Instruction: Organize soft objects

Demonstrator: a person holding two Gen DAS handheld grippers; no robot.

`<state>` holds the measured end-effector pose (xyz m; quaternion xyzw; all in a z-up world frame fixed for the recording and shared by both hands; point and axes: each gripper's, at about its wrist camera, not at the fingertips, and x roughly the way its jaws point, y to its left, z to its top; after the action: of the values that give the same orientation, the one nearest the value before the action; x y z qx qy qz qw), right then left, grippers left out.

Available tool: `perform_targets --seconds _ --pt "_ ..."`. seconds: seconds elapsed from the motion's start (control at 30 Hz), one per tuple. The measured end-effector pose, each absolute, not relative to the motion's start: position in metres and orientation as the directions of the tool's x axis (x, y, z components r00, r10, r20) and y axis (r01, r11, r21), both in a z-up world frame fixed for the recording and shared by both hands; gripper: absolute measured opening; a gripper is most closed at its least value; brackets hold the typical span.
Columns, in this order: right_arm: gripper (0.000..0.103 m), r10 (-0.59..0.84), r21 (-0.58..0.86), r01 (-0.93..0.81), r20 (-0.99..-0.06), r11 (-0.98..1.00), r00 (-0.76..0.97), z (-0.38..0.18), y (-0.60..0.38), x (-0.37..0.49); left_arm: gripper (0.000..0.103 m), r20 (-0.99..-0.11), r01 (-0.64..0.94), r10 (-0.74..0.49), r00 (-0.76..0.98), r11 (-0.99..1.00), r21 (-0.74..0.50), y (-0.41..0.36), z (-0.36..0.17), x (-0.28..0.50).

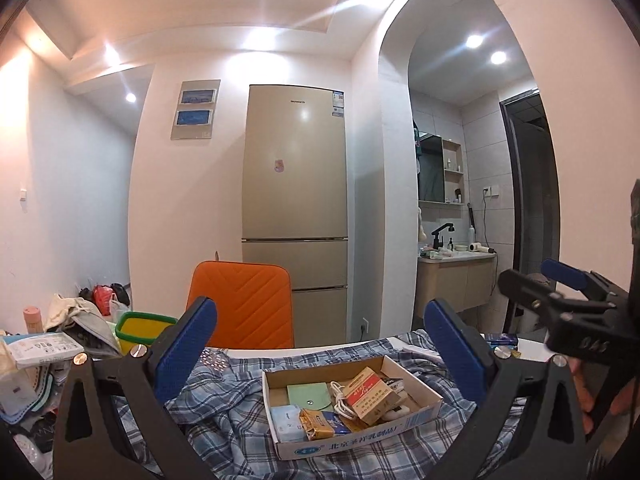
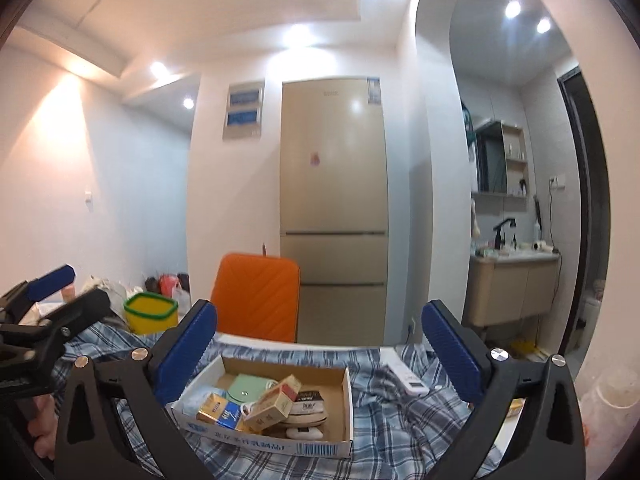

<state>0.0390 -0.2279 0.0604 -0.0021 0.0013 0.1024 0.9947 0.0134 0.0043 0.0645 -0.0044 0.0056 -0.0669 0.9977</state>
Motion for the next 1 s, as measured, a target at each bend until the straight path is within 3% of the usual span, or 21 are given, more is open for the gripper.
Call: perform_targets --seconds 0.2,0.8,1.0 --pt "0.103 0.200 -0.012 -0.199 0.036 0.980 0.979 0.050 -0.235 0.022 0.103 -0.032 0.130 -0.130 0.991 0.992 -0.002 0.005 0.050 0.011" --pt "0.103 0.200 -0.030 -0.201 -0.028 0.979 0.979 -0.005 -0.232 0.018 0.103 -0.077 0.112 -0.112 0.991 0.994 0.003 0.006 0.005 0.009" --pt "0.103 0.181 -0.026 -0.181 -0.022 0.983 0.983 -0.005 -0.233 0.018 0.103 -0.050 0.115 -0.114 0.992 0.993 0.004 0.005 0.004 0.006"
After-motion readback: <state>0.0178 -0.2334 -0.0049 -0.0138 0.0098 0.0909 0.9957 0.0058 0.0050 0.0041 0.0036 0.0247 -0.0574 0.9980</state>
